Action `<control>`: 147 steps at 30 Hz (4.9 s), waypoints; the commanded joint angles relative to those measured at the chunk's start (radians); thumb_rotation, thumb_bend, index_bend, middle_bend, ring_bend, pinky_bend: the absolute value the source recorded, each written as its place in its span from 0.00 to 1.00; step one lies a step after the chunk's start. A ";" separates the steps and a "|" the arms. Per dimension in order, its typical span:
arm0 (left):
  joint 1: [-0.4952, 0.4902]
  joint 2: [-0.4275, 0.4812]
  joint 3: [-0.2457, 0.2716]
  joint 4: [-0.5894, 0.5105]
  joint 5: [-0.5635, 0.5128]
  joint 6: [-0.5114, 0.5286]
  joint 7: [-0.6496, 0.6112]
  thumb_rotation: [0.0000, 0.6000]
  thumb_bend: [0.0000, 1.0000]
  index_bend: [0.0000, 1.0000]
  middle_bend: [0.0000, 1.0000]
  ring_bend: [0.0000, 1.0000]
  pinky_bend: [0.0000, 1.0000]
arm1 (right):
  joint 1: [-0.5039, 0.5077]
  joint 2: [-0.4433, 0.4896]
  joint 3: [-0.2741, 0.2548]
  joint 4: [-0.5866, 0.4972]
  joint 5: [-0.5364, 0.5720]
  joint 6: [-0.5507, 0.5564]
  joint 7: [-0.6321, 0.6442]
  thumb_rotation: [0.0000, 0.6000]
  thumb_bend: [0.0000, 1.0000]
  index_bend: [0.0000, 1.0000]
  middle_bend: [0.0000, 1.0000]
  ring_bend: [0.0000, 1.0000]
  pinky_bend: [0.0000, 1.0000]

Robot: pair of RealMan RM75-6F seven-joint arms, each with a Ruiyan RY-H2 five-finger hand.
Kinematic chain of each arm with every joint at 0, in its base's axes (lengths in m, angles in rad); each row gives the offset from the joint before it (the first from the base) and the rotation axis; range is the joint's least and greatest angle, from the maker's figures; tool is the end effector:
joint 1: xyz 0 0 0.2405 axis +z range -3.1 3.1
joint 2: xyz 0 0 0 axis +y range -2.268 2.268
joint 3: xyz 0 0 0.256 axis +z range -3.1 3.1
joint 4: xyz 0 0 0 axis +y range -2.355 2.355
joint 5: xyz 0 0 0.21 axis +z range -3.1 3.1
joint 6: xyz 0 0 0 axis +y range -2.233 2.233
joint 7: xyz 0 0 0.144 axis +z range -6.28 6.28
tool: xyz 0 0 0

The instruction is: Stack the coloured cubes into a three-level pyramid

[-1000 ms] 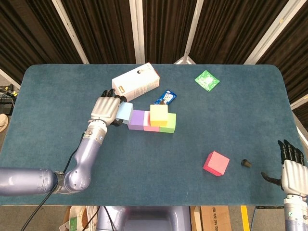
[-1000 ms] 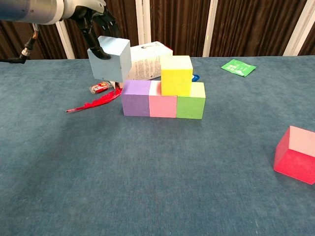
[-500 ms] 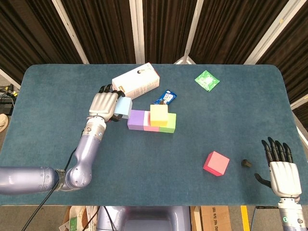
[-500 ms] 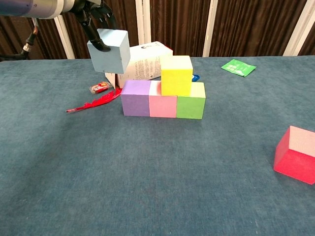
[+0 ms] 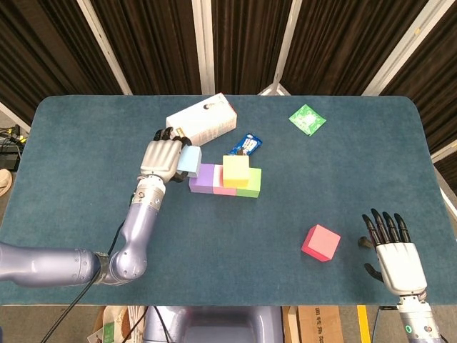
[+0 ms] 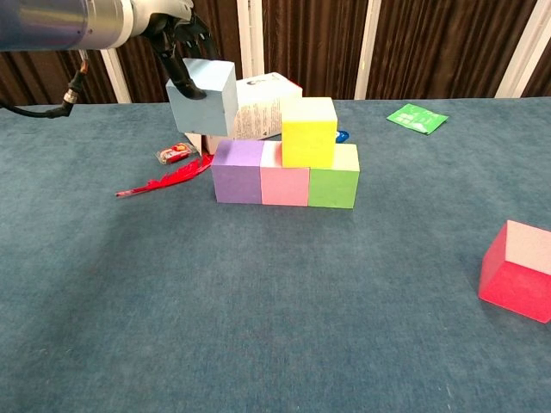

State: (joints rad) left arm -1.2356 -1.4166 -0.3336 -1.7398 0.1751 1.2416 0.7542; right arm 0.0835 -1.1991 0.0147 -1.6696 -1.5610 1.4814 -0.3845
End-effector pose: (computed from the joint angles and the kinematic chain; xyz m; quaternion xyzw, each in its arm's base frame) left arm -0.0186 0.3957 0.0440 -0.6632 -0.4348 -0.3305 0.5118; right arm -0.2859 -0.1711 0.1212 0.6651 -0.3041 0.3174 0.6037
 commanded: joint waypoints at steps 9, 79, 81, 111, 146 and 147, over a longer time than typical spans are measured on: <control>0.003 -0.057 -0.039 0.032 -0.040 -0.008 -0.002 1.00 0.41 0.27 0.25 0.00 0.00 | 0.002 0.003 0.003 0.002 0.010 -0.012 0.015 1.00 0.09 0.00 0.00 0.00 0.00; -0.060 -0.173 -0.123 0.164 -0.124 -0.073 0.089 1.00 0.40 0.26 0.22 0.00 0.00 | -0.011 0.018 0.026 -0.005 0.036 0.007 0.042 1.00 0.09 0.00 0.00 0.00 0.00; -0.063 -0.176 -0.123 0.166 -0.121 -0.068 0.092 1.00 0.40 0.26 0.22 0.00 0.00 | -0.011 0.018 0.026 -0.004 0.037 0.006 0.041 1.00 0.09 0.00 0.00 0.00 0.00; -0.080 -0.208 -0.135 0.190 -0.133 -0.029 0.140 1.00 0.40 0.25 0.21 0.00 0.00 | -0.013 0.016 0.032 -0.006 0.051 0.007 0.042 1.00 0.09 0.00 0.00 0.00 0.00; -0.076 -0.236 -0.155 0.205 -0.136 -0.016 0.175 1.00 0.39 0.19 0.14 0.00 0.00 | -0.013 0.016 0.037 -0.010 0.066 0.005 0.039 1.00 0.09 0.00 0.00 0.00 0.00; -0.076 -0.236 -0.154 0.205 -0.135 -0.016 0.175 1.00 0.39 0.19 0.14 0.00 0.00 | -0.013 0.015 0.037 -0.010 0.066 0.005 0.038 1.00 0.09 0.00 0.00 0.00 0.00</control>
State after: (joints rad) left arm -1.3117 -1.6530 -0.4880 -1.5349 0.0398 1.2260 0.9298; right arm 0.0707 -1.1836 0.0522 -1.6793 -1.4947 1.4864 -0.3461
